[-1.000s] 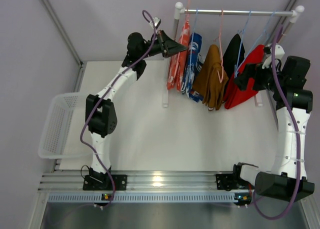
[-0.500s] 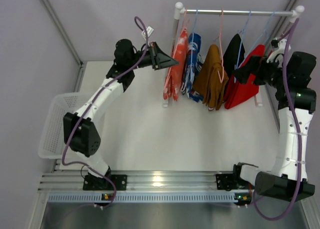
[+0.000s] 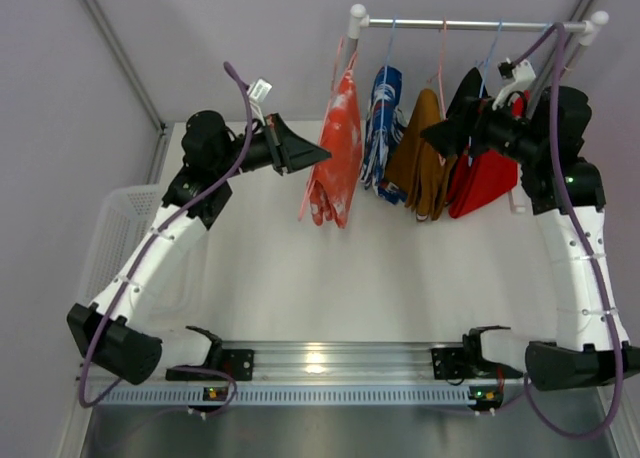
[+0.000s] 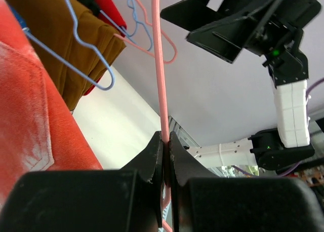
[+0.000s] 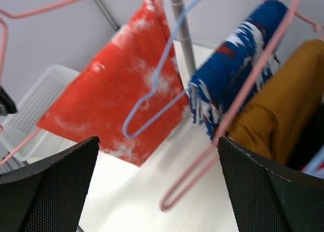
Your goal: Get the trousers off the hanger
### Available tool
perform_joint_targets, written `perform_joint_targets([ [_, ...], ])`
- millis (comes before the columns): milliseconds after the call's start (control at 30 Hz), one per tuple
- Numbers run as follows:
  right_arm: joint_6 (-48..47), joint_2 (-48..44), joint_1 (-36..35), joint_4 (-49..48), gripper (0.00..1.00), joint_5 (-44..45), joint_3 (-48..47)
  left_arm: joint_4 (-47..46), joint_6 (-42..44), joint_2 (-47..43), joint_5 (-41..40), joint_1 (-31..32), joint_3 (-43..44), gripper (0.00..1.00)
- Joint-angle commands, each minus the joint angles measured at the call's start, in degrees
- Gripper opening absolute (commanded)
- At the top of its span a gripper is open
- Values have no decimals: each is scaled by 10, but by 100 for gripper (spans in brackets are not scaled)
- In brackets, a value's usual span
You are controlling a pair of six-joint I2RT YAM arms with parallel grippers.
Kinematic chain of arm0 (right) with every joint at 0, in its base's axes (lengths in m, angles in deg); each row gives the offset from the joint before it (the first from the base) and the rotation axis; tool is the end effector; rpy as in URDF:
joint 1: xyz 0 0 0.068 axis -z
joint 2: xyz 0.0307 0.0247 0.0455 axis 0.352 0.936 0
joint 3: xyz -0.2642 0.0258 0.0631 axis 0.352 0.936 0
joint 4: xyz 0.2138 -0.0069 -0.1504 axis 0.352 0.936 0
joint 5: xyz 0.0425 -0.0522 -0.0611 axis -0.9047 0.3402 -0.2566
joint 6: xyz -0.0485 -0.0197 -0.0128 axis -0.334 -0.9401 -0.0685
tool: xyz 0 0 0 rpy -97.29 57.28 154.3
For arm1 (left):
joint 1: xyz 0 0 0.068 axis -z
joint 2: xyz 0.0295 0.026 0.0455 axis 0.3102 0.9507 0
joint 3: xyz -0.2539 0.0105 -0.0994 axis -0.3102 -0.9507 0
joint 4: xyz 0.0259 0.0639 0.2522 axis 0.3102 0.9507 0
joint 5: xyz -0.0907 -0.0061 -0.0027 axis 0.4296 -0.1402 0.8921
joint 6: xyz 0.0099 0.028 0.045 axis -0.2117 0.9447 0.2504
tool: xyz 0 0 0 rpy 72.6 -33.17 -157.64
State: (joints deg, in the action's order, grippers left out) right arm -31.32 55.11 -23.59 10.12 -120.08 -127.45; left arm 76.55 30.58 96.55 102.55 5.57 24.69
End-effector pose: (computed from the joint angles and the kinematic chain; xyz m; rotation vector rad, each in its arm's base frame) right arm 0.2294 0.0319 0.4842 -0.3025 1.7869 0.7105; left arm 0.2541 -0.1393 0.4500 0.3841 1.6991 -1.5504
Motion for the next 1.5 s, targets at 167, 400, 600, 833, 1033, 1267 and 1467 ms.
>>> perform_joint_targets([
  [167,105,-5,-194,-235,99,70,13,-30,13,-121,-111,-6,-51,0],
  [400,260,72,-300,-288,95,79,-13,-65,-17,-171,-157,-10,-115,0],
  [600,316,160,-361,-293,90,71,-63,-63,-24,-177,-153,-26,-110,0],
  [833,390,249,-377,-305,85,36,-138,-63,-23,-172,-146,-30,-102,0],
  [1033,420,278,-402,-338,79,33,-155,-81,-40,-165,-139,-29,-111,0],
  [1267,504,328,-403,-351,54,19,-177,-82,-45,-152,-152,-29,-98,0],
  [1467,518,335,-402,-371,10,20,-196,-65,-33,-148,-154,-29,-94,0],
])
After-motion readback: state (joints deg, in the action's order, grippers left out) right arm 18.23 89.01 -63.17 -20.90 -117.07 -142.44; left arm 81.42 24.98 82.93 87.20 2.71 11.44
